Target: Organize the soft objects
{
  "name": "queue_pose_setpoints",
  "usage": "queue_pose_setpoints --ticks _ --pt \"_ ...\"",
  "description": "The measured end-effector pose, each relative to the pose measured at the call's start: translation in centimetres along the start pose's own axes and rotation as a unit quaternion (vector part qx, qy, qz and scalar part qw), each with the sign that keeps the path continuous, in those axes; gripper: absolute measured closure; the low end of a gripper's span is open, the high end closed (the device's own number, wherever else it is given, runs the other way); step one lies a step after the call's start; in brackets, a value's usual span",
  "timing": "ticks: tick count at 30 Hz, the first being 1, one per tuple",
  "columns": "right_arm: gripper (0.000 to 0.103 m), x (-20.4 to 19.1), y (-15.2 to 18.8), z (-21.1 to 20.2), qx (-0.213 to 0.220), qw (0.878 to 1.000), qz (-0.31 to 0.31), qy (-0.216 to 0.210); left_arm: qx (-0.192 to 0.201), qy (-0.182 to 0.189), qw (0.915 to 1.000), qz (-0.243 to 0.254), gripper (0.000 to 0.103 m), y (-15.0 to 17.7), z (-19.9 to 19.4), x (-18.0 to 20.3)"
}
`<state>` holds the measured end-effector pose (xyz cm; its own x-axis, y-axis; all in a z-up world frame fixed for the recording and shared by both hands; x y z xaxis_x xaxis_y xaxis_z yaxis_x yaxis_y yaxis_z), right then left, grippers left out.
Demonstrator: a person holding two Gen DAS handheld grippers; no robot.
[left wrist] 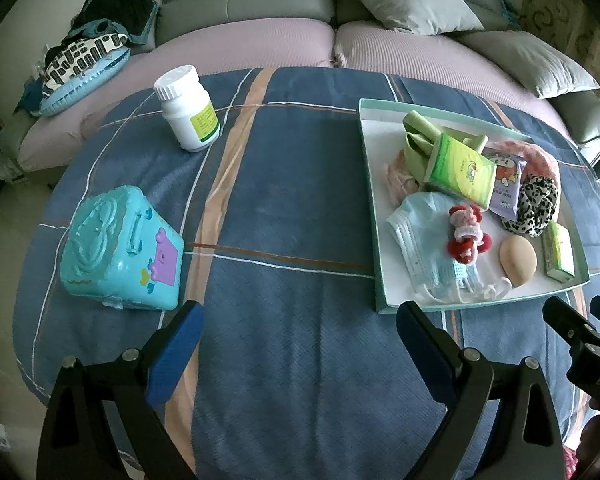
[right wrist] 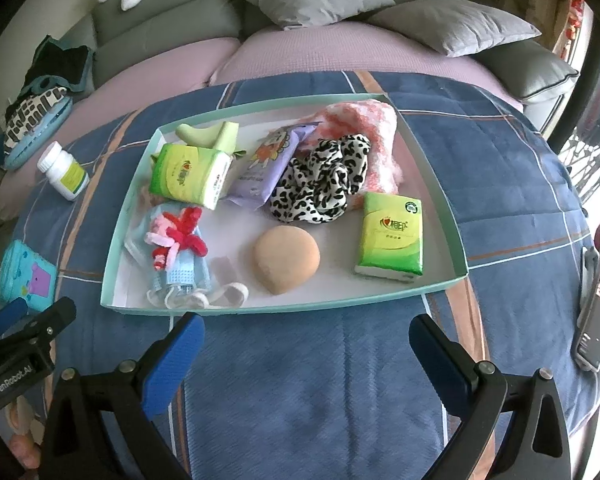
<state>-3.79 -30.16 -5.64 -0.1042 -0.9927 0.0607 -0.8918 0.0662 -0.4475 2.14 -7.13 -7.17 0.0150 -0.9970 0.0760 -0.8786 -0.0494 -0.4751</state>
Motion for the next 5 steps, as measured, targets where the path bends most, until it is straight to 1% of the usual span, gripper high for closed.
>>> queue_pose_setpoints --ticks 5 --pt "0.000 0.24 -0.04 -0.07 0.002 1.000 0.004 0.001 0.008 0.001 1.0000 0.004 0.006 0.00 -0.16 0.09"
Point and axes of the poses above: each gripper's, at about its wrist camera, not at the fingertips, and z roughly the way its jaws point, x to its right, y to its underside, the point moved 6 cm from there along z, roughly the way its jaws point, and after that the axes turned 14 degrees about -z, right-handed, at the moved point
